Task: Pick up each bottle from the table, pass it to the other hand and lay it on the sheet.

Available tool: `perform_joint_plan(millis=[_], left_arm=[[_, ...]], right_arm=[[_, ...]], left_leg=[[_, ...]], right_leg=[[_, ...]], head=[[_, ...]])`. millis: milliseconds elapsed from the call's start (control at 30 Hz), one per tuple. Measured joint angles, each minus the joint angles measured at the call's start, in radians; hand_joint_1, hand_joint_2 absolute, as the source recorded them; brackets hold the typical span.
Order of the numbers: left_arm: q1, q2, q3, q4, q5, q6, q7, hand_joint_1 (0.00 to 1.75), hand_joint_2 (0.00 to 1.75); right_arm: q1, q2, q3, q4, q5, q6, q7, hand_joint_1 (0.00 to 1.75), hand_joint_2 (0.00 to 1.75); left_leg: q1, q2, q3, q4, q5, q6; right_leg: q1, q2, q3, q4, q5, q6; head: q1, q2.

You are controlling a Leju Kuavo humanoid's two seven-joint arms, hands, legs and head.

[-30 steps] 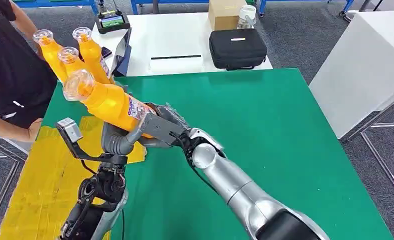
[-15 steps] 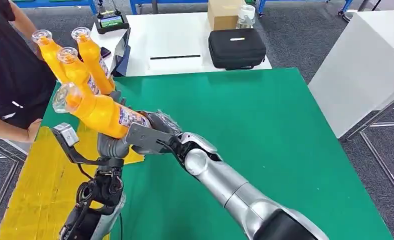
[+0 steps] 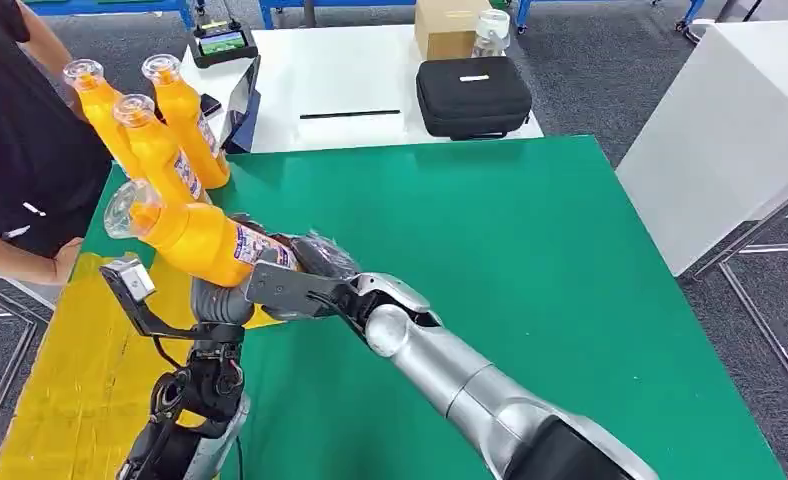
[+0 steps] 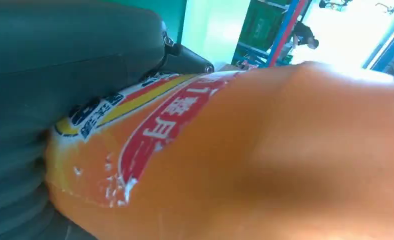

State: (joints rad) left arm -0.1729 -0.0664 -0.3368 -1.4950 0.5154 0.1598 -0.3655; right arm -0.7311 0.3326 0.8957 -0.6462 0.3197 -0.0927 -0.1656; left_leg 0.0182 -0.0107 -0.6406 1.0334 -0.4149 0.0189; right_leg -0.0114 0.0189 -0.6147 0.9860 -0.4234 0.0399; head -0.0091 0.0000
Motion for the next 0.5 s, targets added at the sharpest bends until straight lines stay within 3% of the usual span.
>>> perform_joint_plan(millis=[167,200,233,500], left_arm=[[0.001,0.0,0.0,0.0,0.0,0.002,0.0,1.75,1.75],[0.002,0.0,0.001,0.0,0.0,0.002,-0.002,1.75,1.75],[0.003,0.0,0.003,0.0,0.0,0.003,-0.006,1.75,1.75],[0.009,0.009,0.038,-0.051,-0.062,0.052,-0.068,1.75,1.75]], right_arm=[[0.0,0.0,0.003,0.003,0.0,-0.001,0.006,1.75,1.75],[0.0,0.0,0.003,0.005,0.0,-0.004,0.007,0.0,1.75],[0.001,0.0,0.003,0.009,0.0,-0.011,0.007,0.0,0.0],[0.051,-0.036,-0.039,0.026,0.045,-0.099,-0.024,0.0,0.0]], left_leg=[[0.0,0.0,0.0,0.0,0.0,0.0],[0.0,0.0,0.0,0.0,0.0,0.0],[0.0,0.0,0.0,0.0,0.0,0.0],[0.0,-0.002,0.0,0.0,0.0,0.0]], right_leg=[[0.0,0.0,0.0,0.0,0.0,0.0],[0.0,0.0,0.0,0.0,0.0,0.0],[0.0,0.0,0.0,0.0,0.0,0.0],[0.0,-0.001,0.001,0.0,0.0,0.0]], head=[[0.0,0.0],[0.0,0.0],[0.0,0.0],[0.0,0.0]])
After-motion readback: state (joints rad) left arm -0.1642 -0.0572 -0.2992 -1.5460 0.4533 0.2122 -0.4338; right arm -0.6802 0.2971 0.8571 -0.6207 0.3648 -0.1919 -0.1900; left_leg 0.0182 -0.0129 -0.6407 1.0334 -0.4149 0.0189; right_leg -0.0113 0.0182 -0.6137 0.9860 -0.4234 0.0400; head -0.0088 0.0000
